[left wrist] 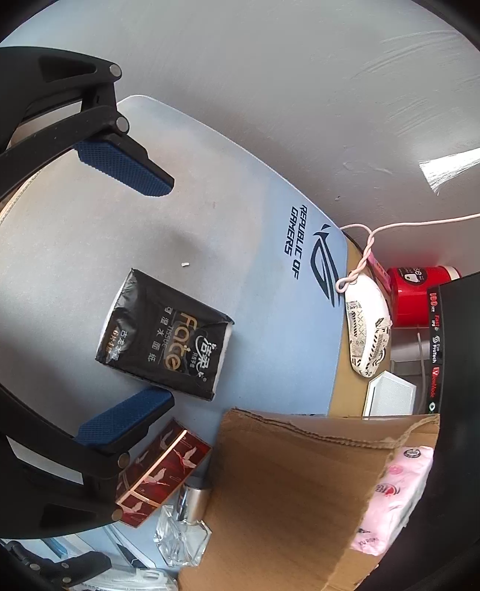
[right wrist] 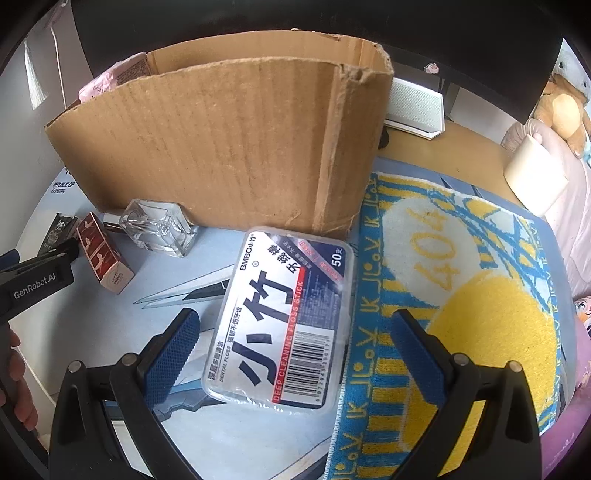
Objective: Organize objects
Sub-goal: 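Move the left tool to the black tissue pack while the right tool approaches the floss box, then grasp the black Fate tissue pack with the left tool while the right tool grasps the clear floss box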
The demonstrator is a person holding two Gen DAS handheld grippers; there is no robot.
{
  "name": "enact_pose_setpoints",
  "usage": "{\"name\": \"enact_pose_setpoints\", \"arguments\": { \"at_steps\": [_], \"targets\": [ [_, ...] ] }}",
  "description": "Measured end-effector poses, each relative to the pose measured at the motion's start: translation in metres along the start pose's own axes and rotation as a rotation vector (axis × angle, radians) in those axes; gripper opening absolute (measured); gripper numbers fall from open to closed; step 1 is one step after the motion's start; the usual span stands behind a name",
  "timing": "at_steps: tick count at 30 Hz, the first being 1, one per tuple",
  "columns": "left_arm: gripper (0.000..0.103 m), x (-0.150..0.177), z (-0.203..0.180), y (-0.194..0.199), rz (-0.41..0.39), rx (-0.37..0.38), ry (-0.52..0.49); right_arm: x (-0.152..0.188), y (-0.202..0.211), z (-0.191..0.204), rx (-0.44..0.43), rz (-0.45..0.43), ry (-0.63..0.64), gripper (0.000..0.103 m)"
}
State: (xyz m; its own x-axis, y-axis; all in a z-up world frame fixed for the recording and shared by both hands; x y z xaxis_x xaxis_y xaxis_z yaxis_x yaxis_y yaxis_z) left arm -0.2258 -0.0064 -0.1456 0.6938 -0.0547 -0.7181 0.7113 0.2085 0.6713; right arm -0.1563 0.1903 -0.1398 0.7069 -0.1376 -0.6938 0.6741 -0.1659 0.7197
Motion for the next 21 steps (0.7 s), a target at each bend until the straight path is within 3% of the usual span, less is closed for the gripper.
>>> {"name": "enact_pose_setpoints", "arguments": {
  "at_steps": [12,21],
  "targets": [
    [0.103,0.003,0.009,-0.013,-0.014,0.105,0.162,-0.001,0.001,0.007,0.013,0.015,-0.022,0.103],
    [0.103,0.001,0.010,-0.014,-0.048,0.101,0.169,-0.004,0.003,0.013,0.020,0.025,-0.033,0.103]
  ]
}}
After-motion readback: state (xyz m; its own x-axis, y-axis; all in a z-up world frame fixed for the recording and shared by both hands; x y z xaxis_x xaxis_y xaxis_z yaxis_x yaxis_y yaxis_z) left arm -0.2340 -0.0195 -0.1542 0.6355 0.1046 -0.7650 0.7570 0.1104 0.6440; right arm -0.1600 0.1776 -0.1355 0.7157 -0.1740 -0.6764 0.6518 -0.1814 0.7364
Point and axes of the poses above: each gripper's, at about its wrist camera, not at the fingertips, and y roughly against the way its jaws point, z to its left, x to its underside, the point moved 6 cm from there along -y, roughly the way its jaws point, and after that the axes turned 13 degrees about -z, right-handed, at the moved point
